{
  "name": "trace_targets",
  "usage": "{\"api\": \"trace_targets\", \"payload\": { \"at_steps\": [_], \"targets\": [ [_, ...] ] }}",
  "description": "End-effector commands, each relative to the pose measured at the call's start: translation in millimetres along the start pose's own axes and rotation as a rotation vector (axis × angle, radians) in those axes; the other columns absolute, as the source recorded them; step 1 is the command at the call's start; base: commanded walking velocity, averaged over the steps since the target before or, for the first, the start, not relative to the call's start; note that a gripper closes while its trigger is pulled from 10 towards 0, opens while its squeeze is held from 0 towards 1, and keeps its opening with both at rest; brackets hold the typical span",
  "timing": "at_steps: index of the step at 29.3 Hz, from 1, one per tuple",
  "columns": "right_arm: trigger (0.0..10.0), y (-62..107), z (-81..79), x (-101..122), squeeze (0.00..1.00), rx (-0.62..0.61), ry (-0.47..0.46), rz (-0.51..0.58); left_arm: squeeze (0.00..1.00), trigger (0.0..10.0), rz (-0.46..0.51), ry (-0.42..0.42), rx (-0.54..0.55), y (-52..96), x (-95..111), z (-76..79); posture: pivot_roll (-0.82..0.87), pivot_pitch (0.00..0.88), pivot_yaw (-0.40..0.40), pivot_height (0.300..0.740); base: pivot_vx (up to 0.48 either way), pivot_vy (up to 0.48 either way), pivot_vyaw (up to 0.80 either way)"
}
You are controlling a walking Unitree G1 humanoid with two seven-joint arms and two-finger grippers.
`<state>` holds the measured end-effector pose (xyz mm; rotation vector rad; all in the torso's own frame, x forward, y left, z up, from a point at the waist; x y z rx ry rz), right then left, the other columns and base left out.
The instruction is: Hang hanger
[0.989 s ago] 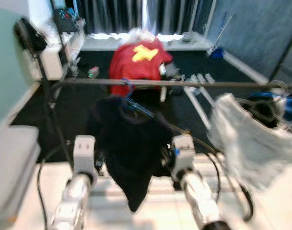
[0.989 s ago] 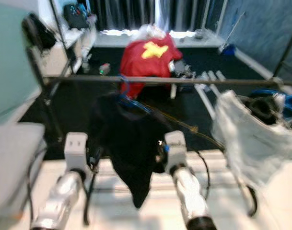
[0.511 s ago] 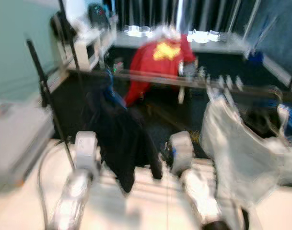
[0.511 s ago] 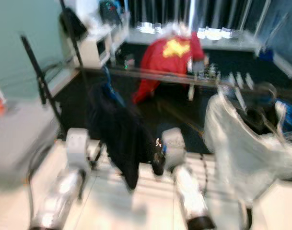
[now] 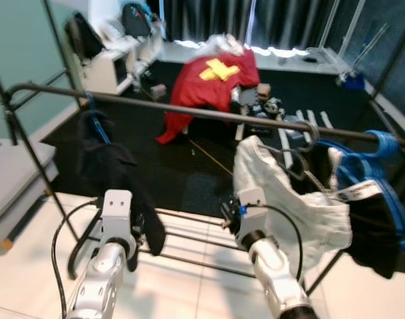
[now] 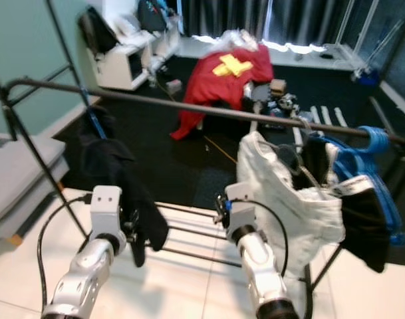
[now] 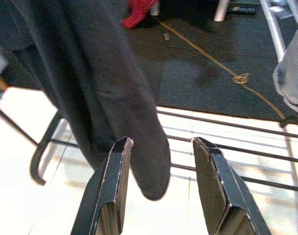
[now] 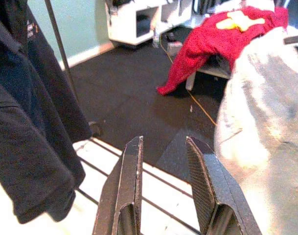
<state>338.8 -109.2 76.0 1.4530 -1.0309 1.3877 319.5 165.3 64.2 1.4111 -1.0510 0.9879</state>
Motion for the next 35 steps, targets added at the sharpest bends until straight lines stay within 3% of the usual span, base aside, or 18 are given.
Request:
{"api": "trace_targets", "payload": {
  "at_steps": [1,6,16,23,26,29,35],
  "targets": [
    [10.0,0.8,0.6,-2,0.00,-0.007,-0.014,-0.005,0.00,10.0,-0.020,0.011,0.004,-0.7,-3,-2.0,0.03,0.000,-0.016,0.740,0.000,0.480,0.00],
    [10.0,1.2,0.5,-2,0.00,-0.010,-0.015,-0.003,0.00,10.0,-0.009,-0.024,0.001,-0.5,-1,-1.3,0.03,0.000,-0.011,0.740,0.000,0.480,0.00],
    [10.0,0.8,2.2,-1,0.00,-0.027,-0.018,-0.004,0.00,10.0,0.010,-0.106,-0.033,-3.9,3,7.6,0.03,0.000,-0.009,0.740,0.000,0.000,0.00],
    [10.0,-0.1,4.5,1,0.00,-0.046,-0.010,0.003,0.00,10.0,0.024,-0.104,-0.055,-4.9,6,11.6,0.02,0.001,-0.003,0.740,0.000,0.000,0.00],
    [10.0,-0.3,15.3,3,0.00,-0.126,0.028,0.011,0.00,10.0,0.035,-0.088,-0.080,-7.3,9,15.7,0.02,0.018,0.004,0.740,0.000,0.000,0.00],
    [10.0,2.8,40.2,13,0.00,-0.296,0.068,0.046,0.00,10.0,0.060,-0.082,-0.103,-15.4,18,21.2,0.03,0.050,0.023,0.740,0.000,0.000,0.00],
    [10.0,4.3,45.2,34,0.00,-0.340,0.118,0.127,0.00,10.0,0.076,-0.079,-0.132,-17.3,25,25.6,0.02,0.060,0.044,0.740,0.000,0.000,0.00]
  ]
}}
Point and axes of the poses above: a point about 5 cm out from each wrist's last joint towards the gripper, its own y axis pointing back from the gripper into the wrist, its own x axis along the axis of the wrist's last joint, z = x × y, the point moved 3 cm from there along -y, pointing out of the wrist towards the gripper, and after that the axes turned 5 degrees about -y, right-handed, at the moved point
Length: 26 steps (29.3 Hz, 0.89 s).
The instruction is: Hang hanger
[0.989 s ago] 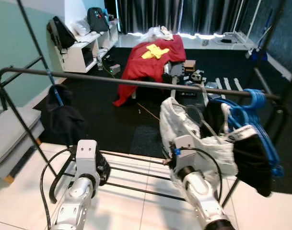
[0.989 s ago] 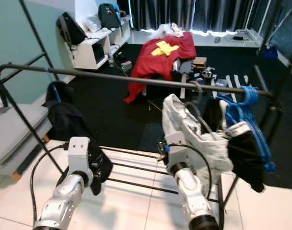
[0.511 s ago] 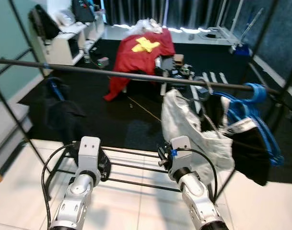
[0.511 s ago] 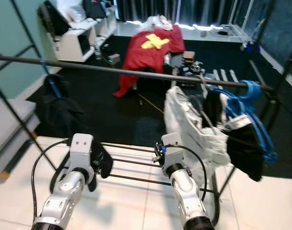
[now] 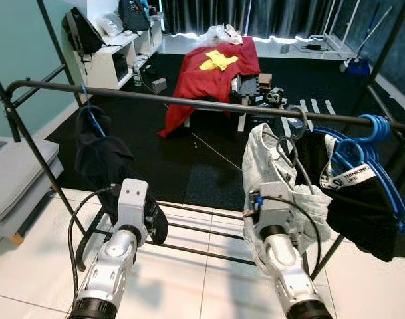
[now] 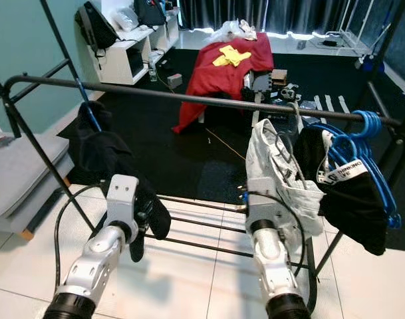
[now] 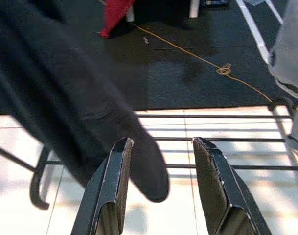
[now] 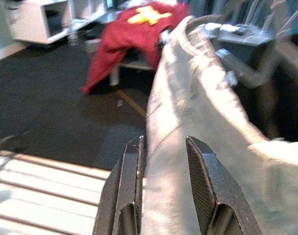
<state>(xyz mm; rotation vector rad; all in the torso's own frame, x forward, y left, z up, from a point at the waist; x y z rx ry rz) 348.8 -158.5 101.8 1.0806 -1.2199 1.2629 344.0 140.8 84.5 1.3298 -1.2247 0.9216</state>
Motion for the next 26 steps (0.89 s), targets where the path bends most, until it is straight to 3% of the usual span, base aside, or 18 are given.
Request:
{"api": "trace_targets", "payload": {
  "at_steps": [1,10,16,18,24,26],
  "targets": [
    [10.0,-0.8,-2.4,15,0.00,-0.008,0.027,0.064,0.00,10.0,-0.005,0.011,-0.029,-0.2,-1,4.4,0.01,0.058,0.048,0.740,0.000,0.000,0.00],
    [10.0,-0.9,-0.2,16,0.00,-0.016,0.017,0.057,0.00,10.0,0.037,0.031,-0.071,0.4,8,11.5,0.01,0.051,0.047,0.740,0.000,0.000,0.00],
    [10.0,-1.9,-4.3,15,0.00,0.014,0.007,0.048,0.00,10.0,0.059,0.050,-0.083,-0.3,13,12.3,0.01,0.049,0.040,0.740,0.357,0.000,-0.80],
    [10.0,-1.6,-11.3,23,0.00,0.043,0.043,0.099,0.00,10.0,0.069,0.061,-0.083,0.1,13,11.5,0.01,0.049,0.038,0.740,0.422,0.000,0.00],
    [10.0,-1.0,-14.1,26,0.00,0.053,0.055,0.121,0.00,10.0,0.070,0.064,-0.082,0.3,13,11.3,0.01,0.049,0.037,0.740,0.420,0.000,0.00],
    [10.0,4.4,-25.7,42,0.00,0.111,0.078,0.213,0.00,10.0,0.075,0.065,-0.071,-0.2,13,9.2,0.01,0.049,0.035,0.740,0.212,0.000,0.00]
  ]
}}
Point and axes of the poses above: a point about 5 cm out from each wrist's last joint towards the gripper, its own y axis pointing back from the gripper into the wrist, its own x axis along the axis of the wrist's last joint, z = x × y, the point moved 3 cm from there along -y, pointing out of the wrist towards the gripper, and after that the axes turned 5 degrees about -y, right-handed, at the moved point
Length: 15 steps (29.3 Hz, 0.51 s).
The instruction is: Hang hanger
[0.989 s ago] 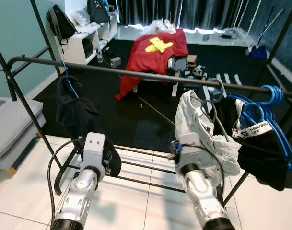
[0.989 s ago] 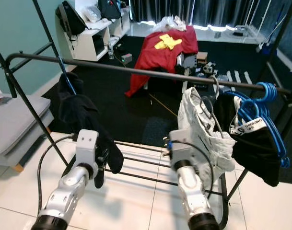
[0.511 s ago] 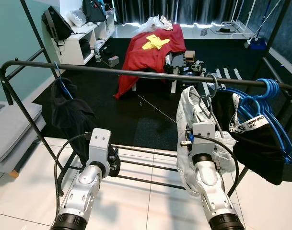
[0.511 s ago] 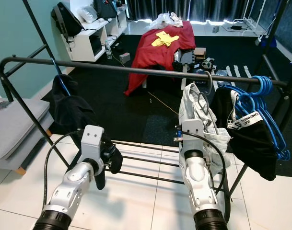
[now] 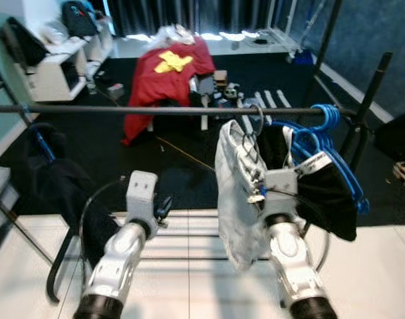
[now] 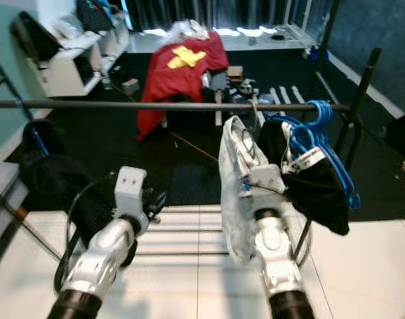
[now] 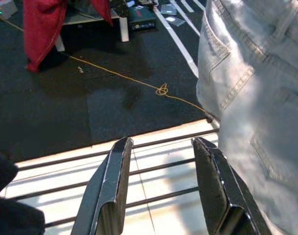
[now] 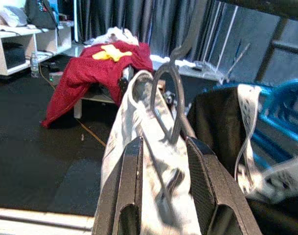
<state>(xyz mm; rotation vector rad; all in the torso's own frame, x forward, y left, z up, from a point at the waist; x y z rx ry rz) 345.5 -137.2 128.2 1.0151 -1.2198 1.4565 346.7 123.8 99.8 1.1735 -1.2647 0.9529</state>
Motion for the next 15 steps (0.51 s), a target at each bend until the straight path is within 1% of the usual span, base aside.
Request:
{"api": "trace_targets", "payload": {
  "at_steps": [1,2,3,4,10,15],
  "targets": [
    [10.0,-0.4,-5.9,14,0.00,0.029,0.011,0.072,0.00,10.0,-0.010,-0.003,0.020,1.9,-4,-5.3,0.01,0.049,0.035,0.740,0.000,0.000,0.00],
    [10.0,1.0,-10.2,21,0.00,0.053,0.010,0.108,0.00,10.0,-0.016,-0.006,0.025,1.7,-5,-6.2,0.01,0.050,0.035,0.740,0.000,0.000,0.00],
    [10.0,1.0,-10.2,21,0.00,0.053,0.010,0.108,0.00,10.0,-0.016,-0.006,0.025,1.7,-5,-6.2,0.01,0.050,0.035,0.740,0.000,0.000,0.00],
    [10.0,2.0,-12.4,25,0.00,0.065,0.007,0.133,0.00,10.0,-0.018,-0.009,0.030,1.8,-6,-6.8,0.01,0.050,0.035,0.740,0.000,0.000,0.00],
    [10.0,4.6,-11.3,34,0.00,0.054,0.007,0.184,0.00,10.0,-0.014,-0.008,0.020,3.9,-7,-5.2,0.01,0.045,0.036,0.740,0.000,0.000,0.00],
    [10.0,5.4,-10.6,37,0.00,0.045,0.014,0.198,0.00,10.0,-0.011,-0.005,0.010,4.8,-7,-3.6,0.01,0.043,0.037,0.740,0.000,0.000,0.00]
  ]
}}
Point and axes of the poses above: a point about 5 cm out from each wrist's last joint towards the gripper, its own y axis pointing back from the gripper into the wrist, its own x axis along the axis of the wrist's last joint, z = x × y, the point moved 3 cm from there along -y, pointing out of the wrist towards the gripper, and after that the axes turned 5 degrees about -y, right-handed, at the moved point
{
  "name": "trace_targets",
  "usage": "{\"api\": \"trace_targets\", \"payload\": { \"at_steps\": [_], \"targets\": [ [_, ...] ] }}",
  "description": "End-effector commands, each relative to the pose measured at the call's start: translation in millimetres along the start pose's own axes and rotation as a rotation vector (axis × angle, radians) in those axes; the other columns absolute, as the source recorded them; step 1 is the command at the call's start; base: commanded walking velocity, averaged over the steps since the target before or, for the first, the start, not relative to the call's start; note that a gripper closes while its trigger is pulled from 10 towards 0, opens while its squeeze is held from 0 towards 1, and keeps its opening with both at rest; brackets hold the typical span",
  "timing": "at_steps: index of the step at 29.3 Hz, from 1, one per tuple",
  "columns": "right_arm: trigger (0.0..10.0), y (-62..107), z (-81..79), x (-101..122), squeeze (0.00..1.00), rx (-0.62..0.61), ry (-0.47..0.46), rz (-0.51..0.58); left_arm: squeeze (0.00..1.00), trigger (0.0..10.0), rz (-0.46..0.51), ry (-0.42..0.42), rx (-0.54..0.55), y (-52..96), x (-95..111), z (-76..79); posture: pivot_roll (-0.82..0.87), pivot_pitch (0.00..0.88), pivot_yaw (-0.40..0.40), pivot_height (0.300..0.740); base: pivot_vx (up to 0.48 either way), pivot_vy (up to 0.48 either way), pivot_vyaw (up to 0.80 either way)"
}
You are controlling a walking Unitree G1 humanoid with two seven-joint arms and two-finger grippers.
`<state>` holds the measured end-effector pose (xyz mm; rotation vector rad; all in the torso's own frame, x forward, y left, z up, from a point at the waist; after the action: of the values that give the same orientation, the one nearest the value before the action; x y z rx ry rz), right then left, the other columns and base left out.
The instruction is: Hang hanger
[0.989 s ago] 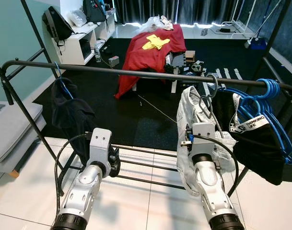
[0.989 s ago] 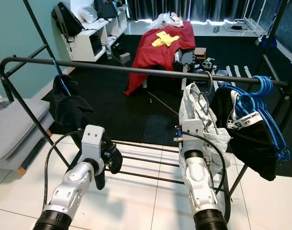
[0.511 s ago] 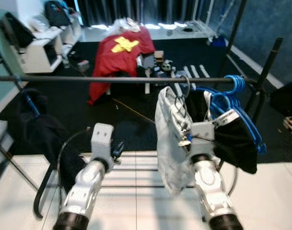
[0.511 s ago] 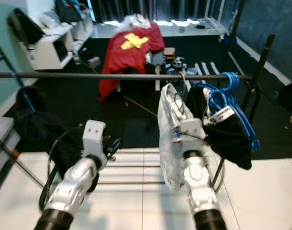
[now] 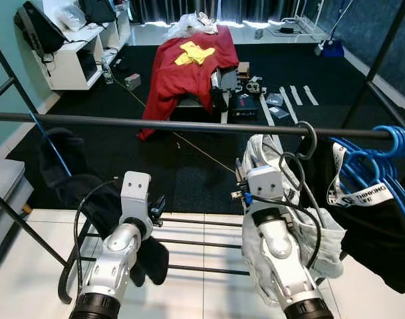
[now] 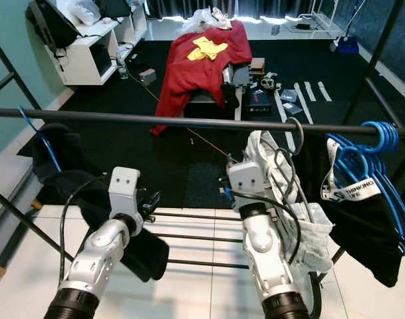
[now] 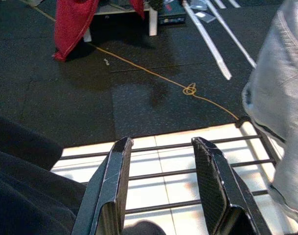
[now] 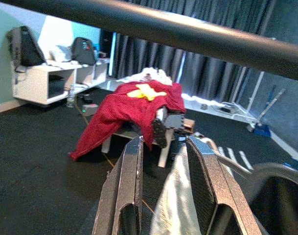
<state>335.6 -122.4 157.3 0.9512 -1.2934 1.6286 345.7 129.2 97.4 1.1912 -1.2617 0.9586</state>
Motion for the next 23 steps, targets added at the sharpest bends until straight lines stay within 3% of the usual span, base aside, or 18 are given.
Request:
{"api": "trace_targets", "payload": {
  "at_steps": [1,9,17,23],
  "targets": [
    [10.0,1.7,0.3,5,0.00,-0.010,0.001,0.030,0.00,10.0,-0.006,0.002,-0.010,3.3,-4,1.9,0.01,0.041,0.039,0.740,0.000,0.000,0.00],
    [10.0,4.1,0.1,-3,0.00,-0.025,-0.040,-0.022,0.00,10.0,-0.043,-0.047,0.002,2.1,-11,-0.3,0.01,0.035,0.044,0.740,0.000,0.000,0.00],
    [10.0,8.1,5.8,-41,0.00,-0.067,-0.049,-0.246,0.00,10.0,-0.056,-0.063,0.002,-1.2,-12,-4.3,0.02,0.011,0.049,0.740,0.000,0.000,0.00],
    [10.0,7.6,11.8,-42,0.00,-0.098,-0.032,-0.248,0.00,10.0,-0.056,-0.069,0.006,-3.5,-10,-6.9,0.02,0.009,0.051,0.740,0.000,0.000,0.00]
  ]
}}
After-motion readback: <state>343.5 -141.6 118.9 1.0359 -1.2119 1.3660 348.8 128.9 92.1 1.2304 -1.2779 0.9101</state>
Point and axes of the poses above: a point about 5 cm out from each wrist's last joint towards the gripper, its own y axis pointing back from the gripper into the wrist, its own x axis along the axis of the wrist's last joint, z = x × y, the point moved 3 cm from there along -y, pointing out of the wrist towards the gripper, and after that the axes turned 5 degrees about -y, right-handed, at the moved point
